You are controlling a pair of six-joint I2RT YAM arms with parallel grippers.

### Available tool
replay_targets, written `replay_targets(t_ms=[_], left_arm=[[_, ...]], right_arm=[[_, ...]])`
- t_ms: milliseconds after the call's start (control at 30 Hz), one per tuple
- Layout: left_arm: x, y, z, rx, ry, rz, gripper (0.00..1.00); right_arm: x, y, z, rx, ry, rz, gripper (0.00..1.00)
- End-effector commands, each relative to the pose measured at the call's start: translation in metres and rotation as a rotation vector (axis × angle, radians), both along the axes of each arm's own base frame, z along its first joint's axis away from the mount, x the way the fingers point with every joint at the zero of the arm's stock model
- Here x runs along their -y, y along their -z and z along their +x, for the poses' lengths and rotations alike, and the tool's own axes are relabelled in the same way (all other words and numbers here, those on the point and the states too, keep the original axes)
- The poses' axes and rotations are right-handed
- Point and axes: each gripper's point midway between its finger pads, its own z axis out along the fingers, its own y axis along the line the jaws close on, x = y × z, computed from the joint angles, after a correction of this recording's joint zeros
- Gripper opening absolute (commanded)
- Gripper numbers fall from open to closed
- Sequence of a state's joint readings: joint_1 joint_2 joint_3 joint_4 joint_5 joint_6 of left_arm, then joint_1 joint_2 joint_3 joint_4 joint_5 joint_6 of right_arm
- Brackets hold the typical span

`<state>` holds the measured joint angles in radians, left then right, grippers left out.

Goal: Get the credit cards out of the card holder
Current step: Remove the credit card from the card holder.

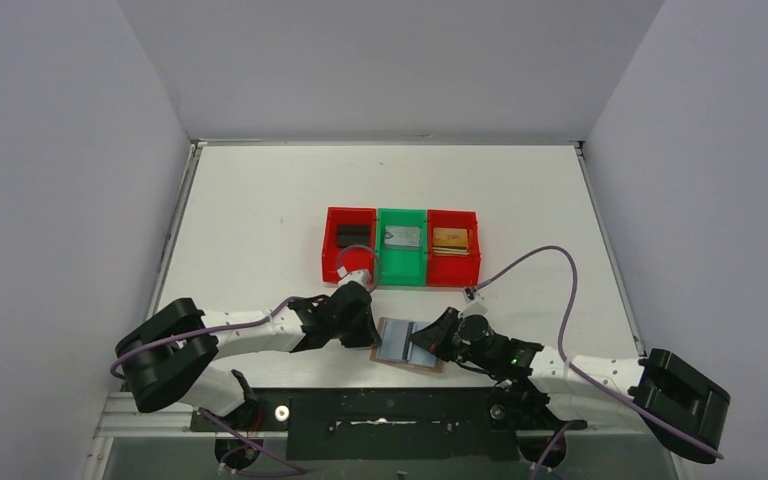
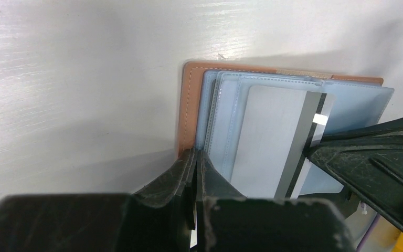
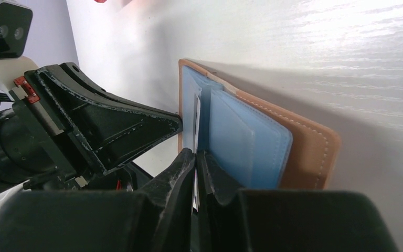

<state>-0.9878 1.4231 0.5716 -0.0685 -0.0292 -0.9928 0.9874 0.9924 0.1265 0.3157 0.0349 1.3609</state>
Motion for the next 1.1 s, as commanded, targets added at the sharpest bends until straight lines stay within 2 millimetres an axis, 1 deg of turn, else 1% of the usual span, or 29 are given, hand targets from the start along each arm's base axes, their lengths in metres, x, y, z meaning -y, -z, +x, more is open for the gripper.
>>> replay_targets(t_ms=[0,100,200,300,367,433,600,700,933,967,1067], left_arm=[[-0.017,0.01,-0.003,-0.005,-0.02,0.074,0.0],[-0.015,0.007,-0.002,0.002,-0.017,0.067,0.0],[-0.015,-0.001,0.001,0.022,-0.022,0.054,0.0],[-0.01,-0.014,0.004,0.052,-0.013,0.028,0.12],[-0.007,-0.024,0.007,0.073,-0.007,0.007,0.2],[-0.006,-0.034,0.009,0.094,-0.004,-0.007,0.26],[-0.013,-0.051,0.015,0.139,-0.034,-0.001,0.35],[-0.019,-0.059,0.017,0.166,-0.051,-0.009,0.38],[-0.026,-0.073,0.017,0.196,-0.081,-0.041,0.39],[-0.028,-0.074,0.016,0.197,-0.085,-0.041,0.39],[-0.03,-0.072,0.013,0.192,-0.083,-0.051,0.39]], right_arm=[[0.006,0.002,-0.001,-0.02,0.013,0.002,0.06],[0.015,0.01,0.0,-0.047,0.053,-0.008,0.06],[0.017,0.013,-0.001,-0.058,0.065,0.002,0.06],[0.018,0.017,-0.001,-0.063,0.064,-0.014,0.06],[0.015,0.018,0.0,-0.061,0.056,-0.024,0.07],[0.012,0.019,0.002,-0.063,0.046,-0.035,0.07],[-0.005,0.02,0.008,-0.048,-0.018,-0.074,0.07],[-0.021,0.022,0.011,-0.045,-0.085,-0.116,0.07],[-0.057,0.024,0.02,-0.019,-0.225,-0.141,0.05],[-0.062,0.028,0.02,-0.023,-0.253,-0.156,0.05],[-0.071,0.031,0.023,-0.025,-0.294,-0.18,0.04]])
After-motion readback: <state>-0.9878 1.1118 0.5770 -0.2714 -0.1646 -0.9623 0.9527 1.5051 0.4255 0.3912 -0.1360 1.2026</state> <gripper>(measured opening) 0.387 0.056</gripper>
